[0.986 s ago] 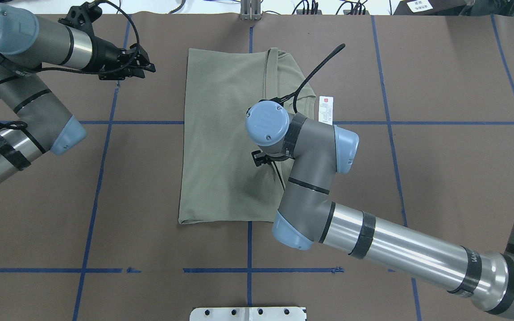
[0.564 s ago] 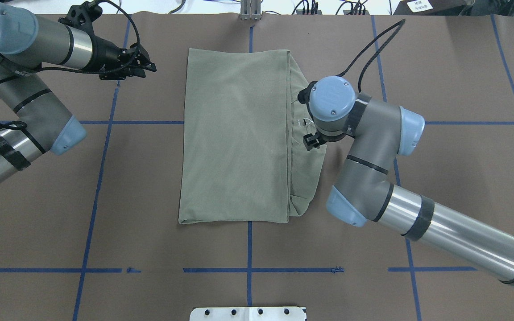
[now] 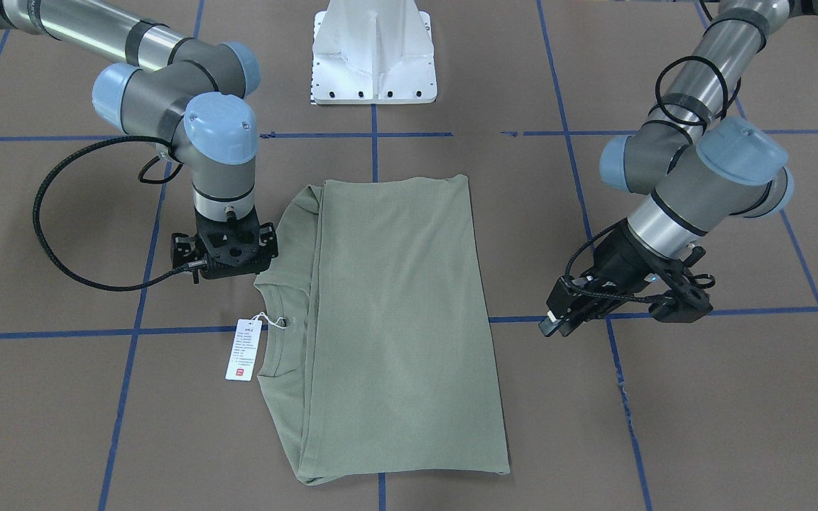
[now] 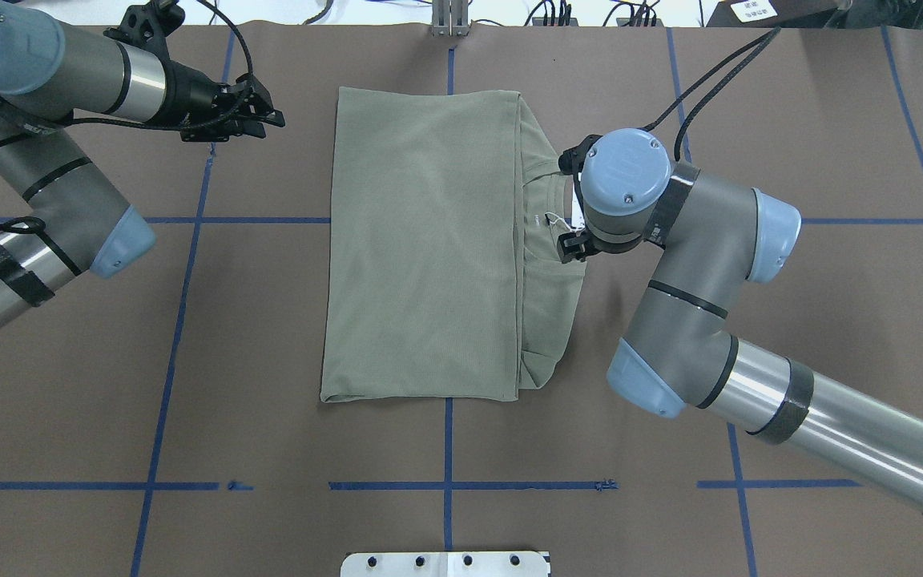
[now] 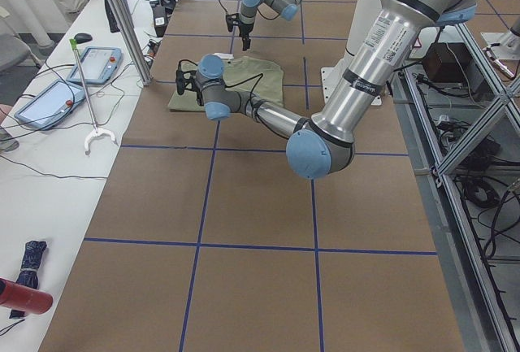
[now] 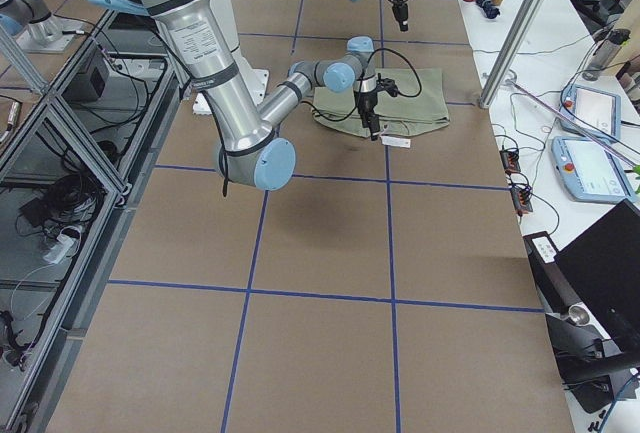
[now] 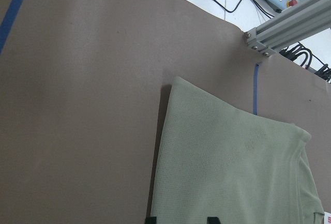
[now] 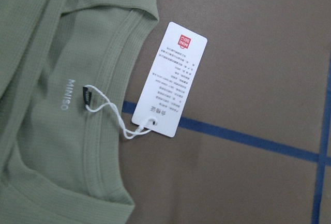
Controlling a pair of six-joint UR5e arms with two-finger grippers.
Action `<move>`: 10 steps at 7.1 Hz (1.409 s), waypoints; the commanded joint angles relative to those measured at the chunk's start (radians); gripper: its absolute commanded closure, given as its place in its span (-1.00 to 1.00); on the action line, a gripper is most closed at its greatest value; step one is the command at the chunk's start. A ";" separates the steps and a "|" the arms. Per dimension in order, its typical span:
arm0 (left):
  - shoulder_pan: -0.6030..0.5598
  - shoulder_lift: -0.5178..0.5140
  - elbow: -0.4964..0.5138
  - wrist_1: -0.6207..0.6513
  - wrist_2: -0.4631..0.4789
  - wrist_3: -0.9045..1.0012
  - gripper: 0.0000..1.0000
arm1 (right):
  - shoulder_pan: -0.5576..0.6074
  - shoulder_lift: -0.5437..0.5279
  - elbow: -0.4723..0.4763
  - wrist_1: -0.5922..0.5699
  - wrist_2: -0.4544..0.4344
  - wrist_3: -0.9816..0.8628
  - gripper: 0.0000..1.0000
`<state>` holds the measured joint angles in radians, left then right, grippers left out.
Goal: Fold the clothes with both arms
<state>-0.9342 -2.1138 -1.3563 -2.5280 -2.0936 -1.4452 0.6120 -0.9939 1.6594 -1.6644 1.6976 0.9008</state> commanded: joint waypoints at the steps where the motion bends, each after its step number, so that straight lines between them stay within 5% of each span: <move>1: 0.000 0.001 -0.006 0.000 0.000 -0.003 0.13 | -0.108 -0.006 0.100 0.008 -0.044 0.494 -1.00; 6: 0.000 0.002 -0.007 0.000 0.000 -0.004 0.13 | -0.285 -0.002 0.122 0.009 -0.125 1.219 -0.91; 10: 0.000 0.028 -0.043 0.000 0.000 -0.009 0.13 | -0.330 -0.011 0.106 0.009 -0.177 1.331 -0.84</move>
<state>-0.9337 -2.0958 -1.3853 -2.5280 -2.0939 -1.4521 0.2863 -1.0019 1.7681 -1.6552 1.5229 2.2239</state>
